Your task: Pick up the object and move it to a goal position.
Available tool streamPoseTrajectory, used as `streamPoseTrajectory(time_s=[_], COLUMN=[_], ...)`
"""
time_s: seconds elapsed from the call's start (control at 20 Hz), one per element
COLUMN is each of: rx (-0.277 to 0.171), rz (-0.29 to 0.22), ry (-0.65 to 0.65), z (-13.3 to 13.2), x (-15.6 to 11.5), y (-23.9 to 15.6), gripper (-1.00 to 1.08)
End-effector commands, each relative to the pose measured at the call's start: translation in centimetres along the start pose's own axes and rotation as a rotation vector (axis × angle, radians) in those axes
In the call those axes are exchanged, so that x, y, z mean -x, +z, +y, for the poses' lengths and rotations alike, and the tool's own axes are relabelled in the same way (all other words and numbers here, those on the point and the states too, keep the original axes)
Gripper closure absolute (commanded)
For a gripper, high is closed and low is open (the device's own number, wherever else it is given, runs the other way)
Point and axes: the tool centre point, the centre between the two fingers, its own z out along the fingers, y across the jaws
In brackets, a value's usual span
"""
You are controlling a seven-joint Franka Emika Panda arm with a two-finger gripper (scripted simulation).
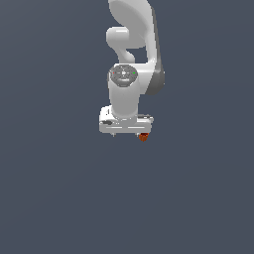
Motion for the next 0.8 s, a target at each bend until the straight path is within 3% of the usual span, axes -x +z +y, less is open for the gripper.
streamPoseTrajectory(time_s=[0.0, 0.75], rx=[0.0, 0.001], rz=[0.0, -0.012], ry=[0.0, -0.024], z=[0.0, -0.02], x=[0.0, 0.18], y=[0.0, 0.55], gripper=[-0.92, -0.92])
